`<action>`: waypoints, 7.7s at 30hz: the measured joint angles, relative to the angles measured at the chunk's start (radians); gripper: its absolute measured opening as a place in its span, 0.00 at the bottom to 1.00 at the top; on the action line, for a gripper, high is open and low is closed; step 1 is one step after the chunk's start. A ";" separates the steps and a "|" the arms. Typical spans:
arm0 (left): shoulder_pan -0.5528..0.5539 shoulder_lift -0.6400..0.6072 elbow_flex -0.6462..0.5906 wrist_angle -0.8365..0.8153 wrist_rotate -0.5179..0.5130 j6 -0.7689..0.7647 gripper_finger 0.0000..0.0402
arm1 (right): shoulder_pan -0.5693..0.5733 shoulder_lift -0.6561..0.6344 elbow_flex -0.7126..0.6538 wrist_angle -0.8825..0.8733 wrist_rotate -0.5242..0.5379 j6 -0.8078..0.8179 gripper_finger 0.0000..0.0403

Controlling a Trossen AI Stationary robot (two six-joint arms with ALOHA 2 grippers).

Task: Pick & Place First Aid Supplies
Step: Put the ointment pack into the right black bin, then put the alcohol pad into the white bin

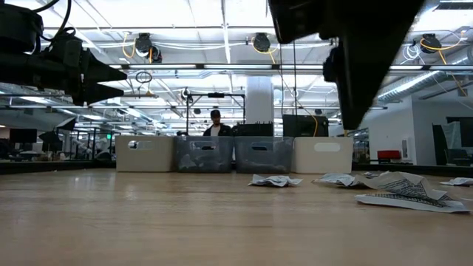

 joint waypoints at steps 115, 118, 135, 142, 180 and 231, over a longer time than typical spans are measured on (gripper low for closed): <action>0.000 0.000 0.000 0.000 0.000 0.000 0.98 | 0.206 -0.004 -0.319 0.325 0.213 -0.067 0.15; 0.000 0.000 0.000 0.000 0.000 0.000 0.98 | 0.206 -0.003 -0.319 0.337 0.211 -0.089 0.03; 0.000 0.000 0.000 0.001 0.000 0.000 0.98 | 0.038 -0.218 -0.196 0.069 0.019 -0.540 0.00; 0.000 0.000 0.000 0.000 0.000 0.000 0.98 | -0.114 -0.313 -0.197 -0.115 -0.001 -0.865 0.00; 0.000 0.000 0.000 0.000 0.000 0.000 0.98 | -1.037 0.178 0.551 -0.303 0.029 -0.993 0.00; 0.000 0.000 0.000 0.000 0.000 0.000 0.98 | -1.001 0.159 0.417 -0.107 0.130 -1.088 0.52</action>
